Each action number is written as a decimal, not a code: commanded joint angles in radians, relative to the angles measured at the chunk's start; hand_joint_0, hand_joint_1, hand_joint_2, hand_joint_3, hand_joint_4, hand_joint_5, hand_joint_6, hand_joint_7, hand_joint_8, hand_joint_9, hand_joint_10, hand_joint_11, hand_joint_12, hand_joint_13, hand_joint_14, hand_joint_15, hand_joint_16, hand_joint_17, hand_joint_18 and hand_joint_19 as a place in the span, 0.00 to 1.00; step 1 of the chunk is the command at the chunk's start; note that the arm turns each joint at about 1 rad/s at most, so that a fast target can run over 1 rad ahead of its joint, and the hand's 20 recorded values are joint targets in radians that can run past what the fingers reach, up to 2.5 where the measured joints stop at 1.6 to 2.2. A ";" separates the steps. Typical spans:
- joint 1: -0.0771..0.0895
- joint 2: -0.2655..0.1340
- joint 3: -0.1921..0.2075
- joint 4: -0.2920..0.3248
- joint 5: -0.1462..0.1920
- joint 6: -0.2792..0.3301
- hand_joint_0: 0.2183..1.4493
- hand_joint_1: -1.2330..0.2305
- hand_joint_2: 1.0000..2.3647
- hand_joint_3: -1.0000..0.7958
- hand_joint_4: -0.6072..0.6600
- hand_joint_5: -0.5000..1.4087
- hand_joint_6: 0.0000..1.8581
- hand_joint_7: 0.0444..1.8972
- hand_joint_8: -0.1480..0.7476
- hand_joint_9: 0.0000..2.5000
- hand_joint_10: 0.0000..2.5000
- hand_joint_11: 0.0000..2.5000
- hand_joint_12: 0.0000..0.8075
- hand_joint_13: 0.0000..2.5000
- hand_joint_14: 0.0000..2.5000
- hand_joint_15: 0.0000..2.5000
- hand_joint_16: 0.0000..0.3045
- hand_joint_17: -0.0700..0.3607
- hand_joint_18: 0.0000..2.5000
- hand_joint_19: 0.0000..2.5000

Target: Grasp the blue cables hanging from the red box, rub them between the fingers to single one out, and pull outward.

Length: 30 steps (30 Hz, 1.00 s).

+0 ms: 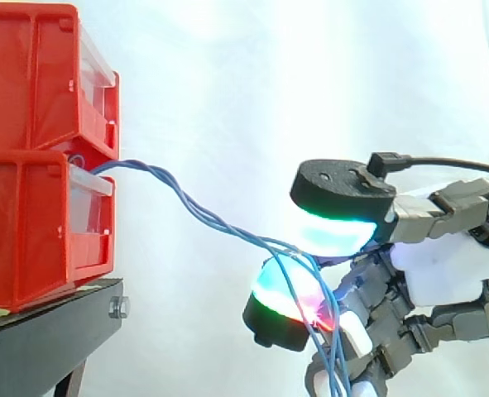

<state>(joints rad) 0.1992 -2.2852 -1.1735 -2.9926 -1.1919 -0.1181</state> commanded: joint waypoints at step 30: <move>0.002 0.001 0.009 0.000 0.000 0.006 0.31 0.31 0.01 0.50 0.54 0.18 0.47 0.51 0.45 0.43 0.01 0.31 0.41 0.35 0.01 0.24 0.16 0.41 0.32 0.24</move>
<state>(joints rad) 0.2009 -2.2845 -1.1667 -2.9928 -1.1919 -0.1120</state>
